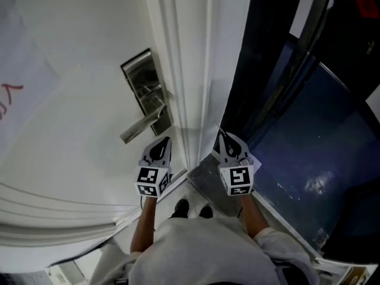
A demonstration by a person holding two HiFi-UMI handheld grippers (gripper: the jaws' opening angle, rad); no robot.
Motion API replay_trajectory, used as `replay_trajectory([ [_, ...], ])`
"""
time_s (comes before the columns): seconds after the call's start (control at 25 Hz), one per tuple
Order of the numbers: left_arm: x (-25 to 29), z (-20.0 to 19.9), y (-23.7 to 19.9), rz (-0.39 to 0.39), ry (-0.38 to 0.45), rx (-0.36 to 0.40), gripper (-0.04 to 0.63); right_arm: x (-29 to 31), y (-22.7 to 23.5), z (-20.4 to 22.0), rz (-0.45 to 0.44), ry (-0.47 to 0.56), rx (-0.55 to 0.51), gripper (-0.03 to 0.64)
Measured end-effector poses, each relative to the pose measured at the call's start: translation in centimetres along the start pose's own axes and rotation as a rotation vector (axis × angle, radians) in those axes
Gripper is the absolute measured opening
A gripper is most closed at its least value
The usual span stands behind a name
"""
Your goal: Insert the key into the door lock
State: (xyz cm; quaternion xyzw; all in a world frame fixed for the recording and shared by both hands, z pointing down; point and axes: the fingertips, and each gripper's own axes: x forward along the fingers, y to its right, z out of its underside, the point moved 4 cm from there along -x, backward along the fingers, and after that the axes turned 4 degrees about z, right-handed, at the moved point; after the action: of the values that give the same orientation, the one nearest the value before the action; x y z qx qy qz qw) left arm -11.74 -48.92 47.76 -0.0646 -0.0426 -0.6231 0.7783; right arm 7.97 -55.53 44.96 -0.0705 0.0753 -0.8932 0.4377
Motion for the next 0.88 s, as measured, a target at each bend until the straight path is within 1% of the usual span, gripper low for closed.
replay_trajectory([
  [0.08, -1.8, -0.2, -1.2, -0.070, 0.009, -0.003, 0.017, 1.2, -1.8, -1.0, -0.076, 0.029, -0.009, 0.029],
  [0.2, -4.3, -0.3, -2.7, -0.151, 0.015, -0.007, 0.017, 2.4, -4.4, -2.3, -0.163, 0.065, -0.008, 0.029],
  [0.36, -7.8, -0.1, -4.3, -0.242, 0.006, -0.004, 0.017, 3.2, -7.8, -3.9, -0.258, 0.111, 0.008, 0.029],
  [0.52, -10.8, -0.6, -5.4, -0.325, 0.039, 0.010, 0.017, 3.6, -10.8, -4.9, -0.338, 0.143, 0.009, 0.029],
  [0.68, -12.7, -0.3, -5.9, -0.374, 0.044, 0.004, 0.017, 3.4, -12.4, -5.2, -0.385, 0.154, 0.006, 0.029],
  [0.88, -13.2, -0.2, -5.8, -0.375, 0.049, 0.000, 0.017, 3.0, -12.7, -5.9, -0.392, 0.178, -0.031, 0.029],
])
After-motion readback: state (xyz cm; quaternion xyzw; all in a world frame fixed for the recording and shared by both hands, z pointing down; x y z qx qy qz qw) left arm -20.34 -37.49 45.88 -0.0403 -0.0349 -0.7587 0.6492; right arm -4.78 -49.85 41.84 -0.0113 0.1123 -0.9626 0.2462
